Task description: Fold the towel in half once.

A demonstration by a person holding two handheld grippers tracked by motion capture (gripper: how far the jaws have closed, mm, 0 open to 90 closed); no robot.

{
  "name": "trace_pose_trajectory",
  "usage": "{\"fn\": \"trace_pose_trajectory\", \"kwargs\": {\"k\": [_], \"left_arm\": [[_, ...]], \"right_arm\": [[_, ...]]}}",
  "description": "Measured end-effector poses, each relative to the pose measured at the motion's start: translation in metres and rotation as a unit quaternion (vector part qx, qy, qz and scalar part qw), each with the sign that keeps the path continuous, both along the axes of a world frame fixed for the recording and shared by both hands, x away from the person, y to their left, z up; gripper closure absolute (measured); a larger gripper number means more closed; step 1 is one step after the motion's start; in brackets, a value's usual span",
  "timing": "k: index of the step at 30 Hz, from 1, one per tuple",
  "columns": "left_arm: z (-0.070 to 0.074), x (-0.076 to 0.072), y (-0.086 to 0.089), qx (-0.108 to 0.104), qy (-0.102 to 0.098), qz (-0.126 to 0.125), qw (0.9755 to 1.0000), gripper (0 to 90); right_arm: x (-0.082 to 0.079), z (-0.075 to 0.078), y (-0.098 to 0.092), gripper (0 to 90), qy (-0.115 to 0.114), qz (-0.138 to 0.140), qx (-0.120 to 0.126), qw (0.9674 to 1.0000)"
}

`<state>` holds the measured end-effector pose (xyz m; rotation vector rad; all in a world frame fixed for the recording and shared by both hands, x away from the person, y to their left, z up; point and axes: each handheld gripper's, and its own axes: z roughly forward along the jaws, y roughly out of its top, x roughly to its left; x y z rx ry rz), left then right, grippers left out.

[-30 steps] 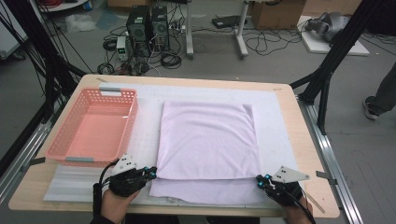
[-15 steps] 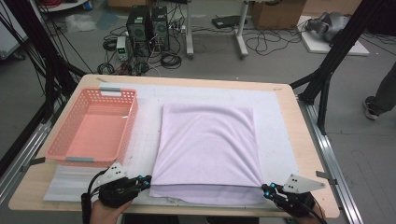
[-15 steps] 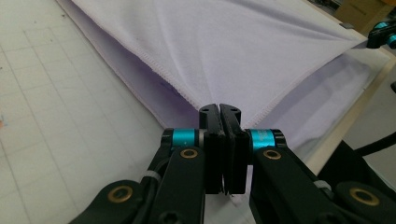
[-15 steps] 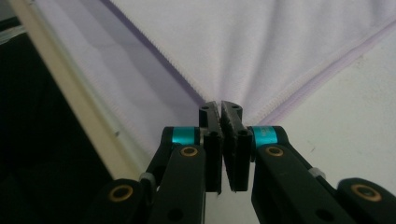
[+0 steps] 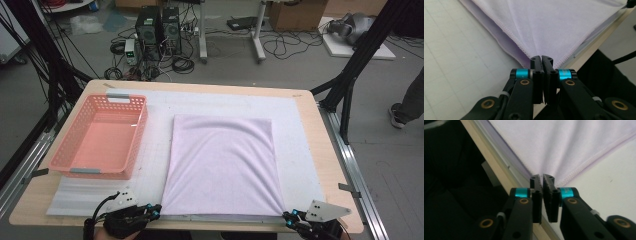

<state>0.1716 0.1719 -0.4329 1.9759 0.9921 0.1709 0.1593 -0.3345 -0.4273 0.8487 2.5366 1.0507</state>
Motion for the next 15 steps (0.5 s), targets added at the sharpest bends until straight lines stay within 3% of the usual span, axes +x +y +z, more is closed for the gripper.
{"fn": "trace_pose_trajectory", "kwargs": {"k": [1, 3, 7, 10, 15], "left_arm": [[0.000, 0.000, 0.000, 0.000, -0.001, 0.007, 1.0000, 79.5], [0.003, 0.002, 0.002, -0.004, -0.011, 0.027, 0.9996, 61.1], [0.008, 0.012, 0.004, -0.025, -0.033, 0.046, 0.9981, 51.3], [0.011, 0.022, 0.001, -0.038, -0.048, 0.050, 0.9969, 49.5], [0.014, 0.045, -0.004, -0.048, -0.067, 0.057, 0.9950, 48.7]], "right_arm": [[0.001, -0.001, -0.001, 70.1, -0.001, -0.005, 0.000, 1.0000], [0.003, 0.002, -0.005, 62.5, -0.003, -0.032, 0.025, 0.9992], [0.008, 0.010, -0.013, 56.6, -0.024, -0.075, 0.079, 0.9937], [0.019, 0.010, -0.008, 56.3, -0.028, -0.113, 0.066, 0.9910], [0.053, 0.001, 0.003, 58.8, -0.018, -0.150, 0.046, 0.9874]]}}
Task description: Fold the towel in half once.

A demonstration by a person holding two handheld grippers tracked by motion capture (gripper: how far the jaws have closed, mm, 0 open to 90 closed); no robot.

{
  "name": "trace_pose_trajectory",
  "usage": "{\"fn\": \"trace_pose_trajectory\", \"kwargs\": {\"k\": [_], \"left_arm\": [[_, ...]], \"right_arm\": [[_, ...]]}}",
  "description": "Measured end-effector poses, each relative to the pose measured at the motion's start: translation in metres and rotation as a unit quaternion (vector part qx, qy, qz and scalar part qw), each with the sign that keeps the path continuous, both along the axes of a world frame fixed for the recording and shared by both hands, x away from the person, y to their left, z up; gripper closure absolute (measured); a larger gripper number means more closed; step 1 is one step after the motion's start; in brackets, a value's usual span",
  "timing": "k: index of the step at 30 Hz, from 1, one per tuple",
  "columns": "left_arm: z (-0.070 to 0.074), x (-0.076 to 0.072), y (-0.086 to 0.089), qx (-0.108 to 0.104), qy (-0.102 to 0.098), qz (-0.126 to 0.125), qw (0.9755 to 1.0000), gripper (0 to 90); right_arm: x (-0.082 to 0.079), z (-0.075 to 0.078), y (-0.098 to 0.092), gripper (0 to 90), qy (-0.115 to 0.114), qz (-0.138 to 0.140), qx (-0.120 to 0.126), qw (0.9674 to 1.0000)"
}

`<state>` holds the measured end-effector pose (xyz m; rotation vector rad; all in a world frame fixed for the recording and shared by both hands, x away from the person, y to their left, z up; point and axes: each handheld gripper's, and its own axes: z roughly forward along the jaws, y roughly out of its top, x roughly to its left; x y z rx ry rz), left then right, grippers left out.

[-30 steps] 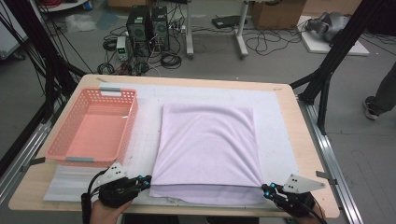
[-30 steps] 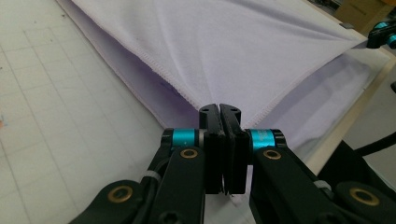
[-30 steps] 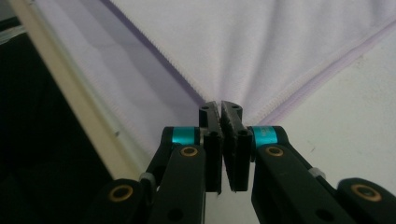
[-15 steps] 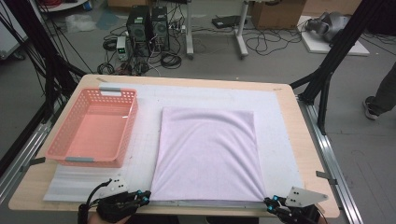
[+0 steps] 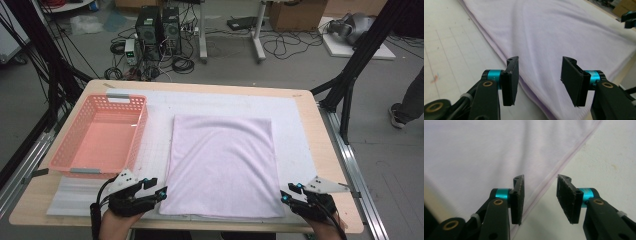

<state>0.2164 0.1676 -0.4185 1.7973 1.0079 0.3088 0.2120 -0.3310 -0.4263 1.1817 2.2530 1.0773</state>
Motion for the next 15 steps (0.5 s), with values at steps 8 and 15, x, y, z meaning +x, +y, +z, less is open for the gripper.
{"fn": "trace_pose_trajectory", "kwargs": {"k": [8, 15], "left_arm": [[0.000, 0.028, -0.009, -0.015, 0.003, 0.015, 0.9998, 48.7], [-0.006, 0.042, -0.014, -0.005, 0.011, 0.023, 0.9997, 48.7]], "right_arm": [[0.033, -0.012, 0.012, 73.9, 0.036, -0.033, 0.003, 0.9988], [0.028, -0.009, 0.014, 88.1, 0.039, -0.033, -0.060, 0.9969]]}}
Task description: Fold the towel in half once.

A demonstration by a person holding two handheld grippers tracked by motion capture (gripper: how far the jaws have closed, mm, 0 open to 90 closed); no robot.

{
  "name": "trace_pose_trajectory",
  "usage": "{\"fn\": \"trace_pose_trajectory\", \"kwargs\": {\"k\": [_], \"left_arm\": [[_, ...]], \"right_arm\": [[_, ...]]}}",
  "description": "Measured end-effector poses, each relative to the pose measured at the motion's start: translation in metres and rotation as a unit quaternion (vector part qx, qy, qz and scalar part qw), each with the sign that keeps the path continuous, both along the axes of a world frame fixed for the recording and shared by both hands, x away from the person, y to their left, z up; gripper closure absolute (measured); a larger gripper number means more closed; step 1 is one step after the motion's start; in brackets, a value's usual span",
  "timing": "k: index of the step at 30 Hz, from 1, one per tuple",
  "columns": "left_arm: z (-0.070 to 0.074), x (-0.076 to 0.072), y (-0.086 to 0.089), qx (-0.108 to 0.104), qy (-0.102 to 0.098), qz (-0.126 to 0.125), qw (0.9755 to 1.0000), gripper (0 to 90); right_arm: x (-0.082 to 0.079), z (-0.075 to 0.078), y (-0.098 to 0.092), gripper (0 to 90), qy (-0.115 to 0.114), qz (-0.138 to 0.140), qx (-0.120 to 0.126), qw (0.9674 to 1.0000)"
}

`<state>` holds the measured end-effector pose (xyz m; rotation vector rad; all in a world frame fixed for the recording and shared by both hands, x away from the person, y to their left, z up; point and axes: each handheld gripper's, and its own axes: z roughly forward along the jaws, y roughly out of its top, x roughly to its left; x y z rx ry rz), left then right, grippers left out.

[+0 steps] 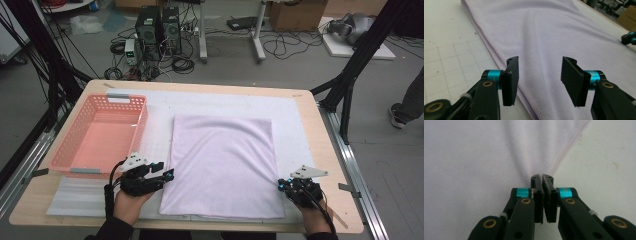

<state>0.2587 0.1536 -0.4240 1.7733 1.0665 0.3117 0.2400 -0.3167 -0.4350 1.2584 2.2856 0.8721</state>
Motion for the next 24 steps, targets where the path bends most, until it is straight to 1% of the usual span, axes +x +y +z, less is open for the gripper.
{"fn": "trace_pose_trajectory", "kwargs": {"k": [1, 2, 3, 4, 5, 6, 7, 8, 10, 12, 13, 14, 15, 16, 18, 20, 21, 23, 24], "left_arm": [[-0.001, 0.002, -0.001, 0.003, 0.002, 0.002, 1.0000, 48.7], [-0.001, 0.004, -0.002, 0.004, 0.002, 0.004, 1.0000, 48.7], [-0.002, 0.007, -0.003, 0.007, 0.004, 0.007, 0.9999, 48.6], [-0.003, 0.009, -0.004, 0.009, 0.004, 0.011, 0.9999, 48.1], [-0.003, 0.012, -0.003, 0.011, 0.004, 0.015, 0.9998, 47.9], [-0.004, 0.014, -0.003, 0.012, 0.006, 0.019, 0.9997, 47.4], [-0.006, 0.018, -0.002, 0.018, 0.011, 0.025, 0.9995, 47.4], [-0.007, 0.020, -0.002, 0.021, 0.013, 0.030, 0.9992, 47.4], [-0.012, 0.028, -0.003, 0.034, 0.022, 0.046, 0.9981, 47.7], [-0.017, 0.034, -0.007, 0.041, 0.035, 0.043, 0.9976, 48.2], [-0.019, 0.036, -0.009, 0.047, 0.040, 0.040, 0.9973, 48.7], [-0.021, 0.039, -0.012, 0.057, 0.040, 0.038, 0.9968, 48.9], [-0.022, 0.041, -0.015, 0.064, 0.035, 0.038, 0.9966, 50.2], [-0.022, 0.042, -0.017, 0.070, 0.024, 0.045, 0.9962, 52.3], [-0.019, 0.046, -0.019, 0.064, 0.003, 0.057, 0.9963, 56.0], [-0.017, 0.054, -0.021, 0.071, 0.002, 0.061, 0.9956, 58.2], [-0.016, 0.057, -0.022, 0.069, 0.003, 0.062, 0.9957, 59.7], [-0.017, 0.063, -0.026, 0.075, 0.004, 0.062, 0.9953, 66.3], [-0.019, 0.066, -0.026, 0.074, 0.010, 0.068, 0.9949, 68.5]], "right_arm": [[0.000, 0.000, -0.002, 88.0, -0.003, -0.002, -0.006, 1.0000], [0.000, 0.000, -0.004, 87.5, -0.001, -0.005, -0.002, 1.0000], [0.001, 0.000, -0.005, 85.2, 0.005, -0.003, 0.007, 1.0000], [0.004, -0.002, -0.006, 81.1, 0.010, 0.005, 0.010, 0.9999], [0.004, -0.002, -0.006, 72.3, 0.003, 0.002, 0.014, 0.9999], [0.005, -0.001, -0.008, 68.7, -0.002, -0.001, 0.022, 0.9998], [0.007, 0.000, -0.010, 65.7, -0.007, -0.003, 0.032, 0.9995], [0.009, 0.002, -0.012, 62.5, -0.018, -0.009, 0.044, 0.9988], [0.012, 0.003, -0.015, 61.9, -0.028, -0.018, 0.057, 0.9978], [0.014, 0.002, -0.014, 61.8, -0.029, -0.019, 0.059, 0.9976], [0.014, 0.001, -0.013, 61.8, -0.028, -0.015, 0.056, 0.9979], [0.014, 0.000, -0.012, 61.8, -0.027, -0.013, 0.054, 0.9981], [0.014, 0.000, -0.011, 61.8, -0.028, -0.010, 0.052, 0.9982], [0.014, 0.000, -0.011, 61.6, -0.027, -0.010, 0.052, 0.9982], [0.014, 0.001, -0.011, 61.1, -0.030, -0.011, 0.054, 0.9980], [0.014, 0.001, -0.011, 60.8, -0.030, -0.010, 0.056, 0.9979], [0.014, 0.001, -0.011, 60.7, -0.029, -0.010, 0.057, 0.9979], [0.014, 0.000, -0.011, 59.9, -0.027, -0.009, 0.056, 0.9980], [0.014, 0.000, -0.011, 59.8, -0.027, -0.009, 0.056, 0.9980]]}}
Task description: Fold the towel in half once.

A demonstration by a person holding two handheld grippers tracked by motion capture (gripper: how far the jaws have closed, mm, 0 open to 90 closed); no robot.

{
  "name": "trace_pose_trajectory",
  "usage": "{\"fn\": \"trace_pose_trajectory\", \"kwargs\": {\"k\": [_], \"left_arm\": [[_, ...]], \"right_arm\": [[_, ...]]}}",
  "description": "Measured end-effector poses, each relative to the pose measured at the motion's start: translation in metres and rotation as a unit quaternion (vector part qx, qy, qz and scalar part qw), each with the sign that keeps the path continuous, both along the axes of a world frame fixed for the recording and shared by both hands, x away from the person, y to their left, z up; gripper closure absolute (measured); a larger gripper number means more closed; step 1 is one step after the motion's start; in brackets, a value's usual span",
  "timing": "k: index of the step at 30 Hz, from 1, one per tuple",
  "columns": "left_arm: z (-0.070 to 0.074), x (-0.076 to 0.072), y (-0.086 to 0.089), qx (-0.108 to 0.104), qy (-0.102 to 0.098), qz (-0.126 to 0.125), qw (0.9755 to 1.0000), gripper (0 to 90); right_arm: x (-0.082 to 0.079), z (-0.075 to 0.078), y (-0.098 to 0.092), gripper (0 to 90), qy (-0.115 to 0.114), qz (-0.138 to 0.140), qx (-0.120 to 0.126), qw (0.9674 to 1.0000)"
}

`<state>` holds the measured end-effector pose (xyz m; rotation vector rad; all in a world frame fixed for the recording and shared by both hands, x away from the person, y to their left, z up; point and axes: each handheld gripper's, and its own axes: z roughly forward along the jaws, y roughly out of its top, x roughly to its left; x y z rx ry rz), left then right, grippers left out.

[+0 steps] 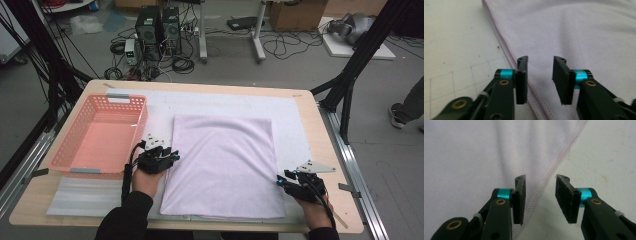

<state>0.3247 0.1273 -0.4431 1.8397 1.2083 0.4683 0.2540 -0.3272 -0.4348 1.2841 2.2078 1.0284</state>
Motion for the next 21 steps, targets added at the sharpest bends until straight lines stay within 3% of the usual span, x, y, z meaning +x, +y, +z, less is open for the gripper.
{"fn": "trace_pose_trajectory", "kwargs": {"k": [1, 3, 7, 10, 15, 17, 18, 19, 21], "left_arm": [[-0.003, 0.002, -0.001, -0.001, 0.012, 0.003, 0.9999, 69.2], [-0.006, 0.004, -0.002, 0.009, 0.016, 0.004, 0.9998, 69.6], [-0.007, 0.002, -0.008, 0.055, -0.005, 0.000, 0.9985, 72.5], [-0.007, 0.000, -0.011, 0.070, -0.016, -0.001, 0.9974, 85.2], [-0.004, -0.002, -0.007, 0.090, -0.020, 0.032, 0.9952, 85.8], [-0.005, -0.002, -0.007, 0.098, -0.018, 0.037, 0.9943, 81.9], [-0.004, -0.003, -0.007, 0.101, -0.022, 0.048, 0.9935, 75.7], [-0.003, -0.003, -0.006, 0.095, -0.023, 0.059, 0.9935, 67.4], [0.000, -0.003, -0.002, 0.073, -0.027, 0.066, 0.9948, 61.7]], "right_arm": [[0.000, 0.000, 0.000, 59.8, 0.000, 0.002, 0.001, 1.0000], [0.000, 0.000, 0.000, 59.8, 0.000, 0.004, -0.001, 1.0000], [0.000, 0.000, 0.001, 59.8, 0.002, 0.008, 0.000, 1.0000], [-0.001, 0.000, 0.001, 59.7, 0.000, 0.010, 0.001, 0.9999], [-0.001, 0.000, 0.000, 59.3, 0.001, 0.009, 0.004, 1.0000], [-0.001, 0.000, 0.000, 59.0, 0.000, 0.009, 0.005, 0.9999], [-0.001, 0.000, 0.000, 58.9, 0.001, 0.008, 0.004, 1.0000], [-0.001, 0.001, -0.001, 58.8, 0.000, 0.008, 0.004, 1.0000], [0.000, 0.001, -0.002, 58.2, -0.003, 0.004, 0.005, 1.0000]]}}
